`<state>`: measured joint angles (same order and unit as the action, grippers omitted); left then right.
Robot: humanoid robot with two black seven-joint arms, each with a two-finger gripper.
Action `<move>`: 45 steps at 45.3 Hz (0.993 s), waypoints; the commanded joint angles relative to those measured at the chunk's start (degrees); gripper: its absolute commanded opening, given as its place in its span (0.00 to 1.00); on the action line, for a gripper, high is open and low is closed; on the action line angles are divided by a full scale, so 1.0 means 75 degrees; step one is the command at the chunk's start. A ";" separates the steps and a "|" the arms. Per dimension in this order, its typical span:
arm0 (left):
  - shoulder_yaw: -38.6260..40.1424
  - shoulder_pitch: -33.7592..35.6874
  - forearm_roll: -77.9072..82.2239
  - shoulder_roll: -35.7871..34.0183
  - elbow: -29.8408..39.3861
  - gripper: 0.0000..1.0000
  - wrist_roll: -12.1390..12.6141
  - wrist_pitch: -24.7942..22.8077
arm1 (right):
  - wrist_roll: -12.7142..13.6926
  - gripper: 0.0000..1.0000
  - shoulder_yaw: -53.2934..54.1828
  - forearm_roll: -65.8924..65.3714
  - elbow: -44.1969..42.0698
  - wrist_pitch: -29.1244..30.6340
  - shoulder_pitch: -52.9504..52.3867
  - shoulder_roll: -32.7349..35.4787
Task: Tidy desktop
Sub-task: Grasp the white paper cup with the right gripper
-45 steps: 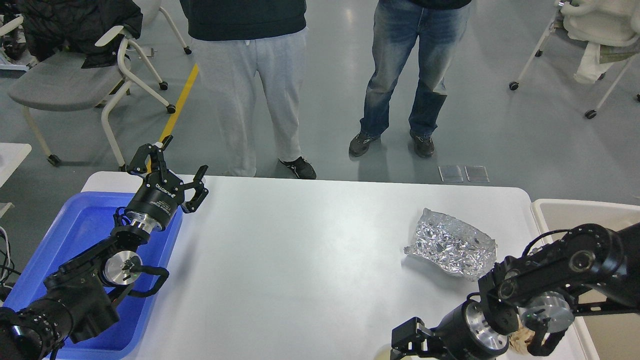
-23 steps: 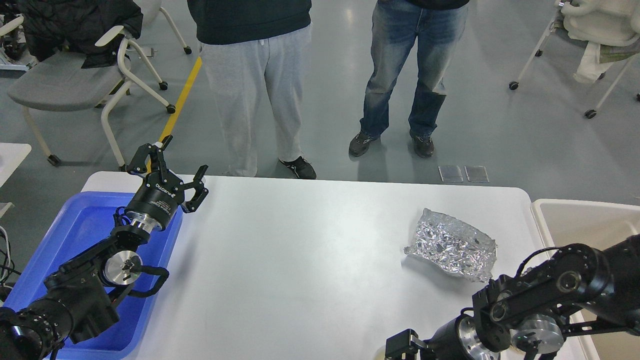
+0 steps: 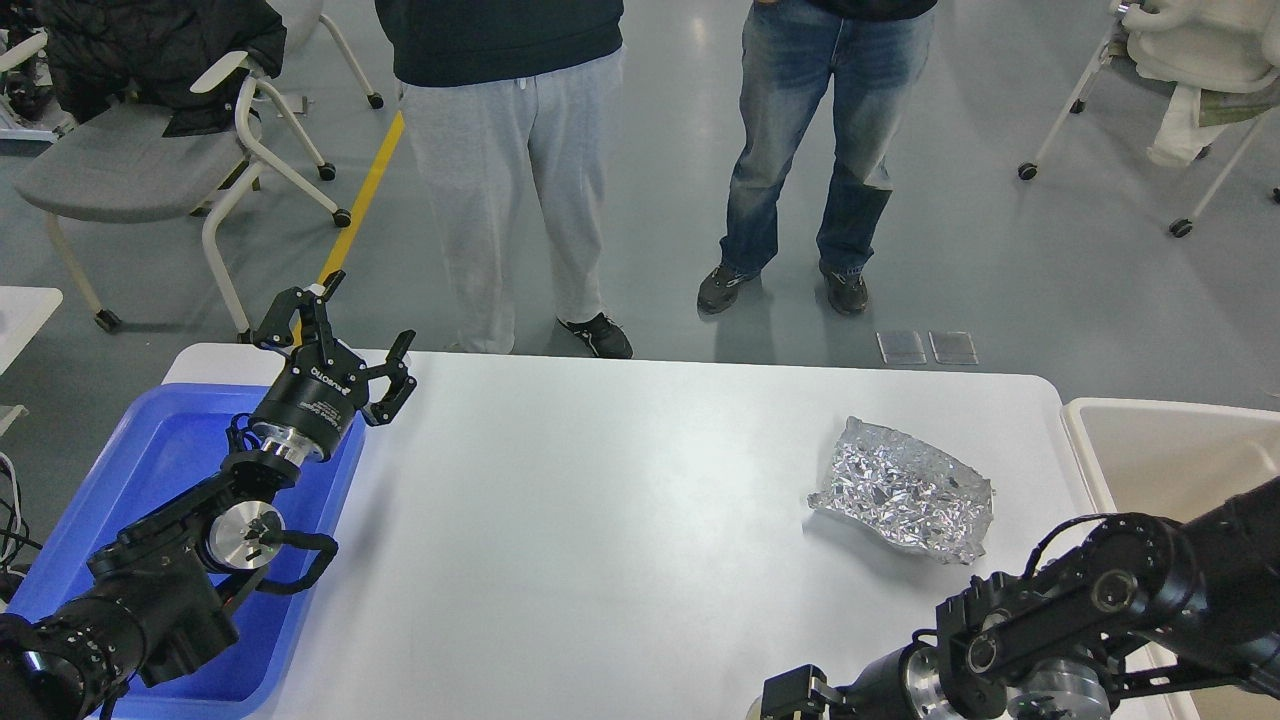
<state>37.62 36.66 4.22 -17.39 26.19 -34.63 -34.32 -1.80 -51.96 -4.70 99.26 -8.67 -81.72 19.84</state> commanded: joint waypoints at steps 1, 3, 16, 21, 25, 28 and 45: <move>0.0000 0.0010 0.0000 -0.0001 0.0000 1.00 0.0000 -0.0006 | -0.0170 0.92 0.0002 -0.0135 -0.0039 -0.0262 0.0220 -0.0056; 0.0000 -0.0002 0.0000 0.0010 0.0000 1.00 0.0000 -0.0006 | -0.0182 0.87 -0.0010 -0.0135 -0.0039 -0.0320 0.0255 -0.0067; 0.0000 0.0010 0.0000 -0.0001 0.0000 1.00 0.0000 0.0005 | -0.0287 0.46 -0.0057 -0.0486 -0.0051 -0.0637 0.0431 -0.0161; 0.0000 -0.0002 0.0000 0.0010 0.0000 1.00 0.0000 0.0005 | -0.0310 0.39 -0.0068 -0.0545 -0.0051 -0.0684 0.0466 -0.0161; 0.0000 -0.0002 0.0000 0.0010 0.0000 1.00 0.0000 0.0005 | -0.0322 0.19 -0.0080 -0.0545 -0.0051 -0.0719 0.0466 -0.0150; 0.0000 -0.0002 0.0000 0.0010 0.0000 1.00 0.0000 0.0005 | -0.0334 0.00 -0.0080 -0.0556 -0.0051 -0.0766 0.0431 -0.0149; 0.0000 0.0010 0.0000 -0.0001 0.0000 1.00 0.0000 -0.0006 | -0.0580 0.00 -0.0174 -0.0463 0.0090 -0.0731 0.0092 -0.0009</move>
<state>37.62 36.69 4.22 -17.34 26.19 -34.63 -34.32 -4.84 -52.68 -8.50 99.37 -14.36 -79.37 19.04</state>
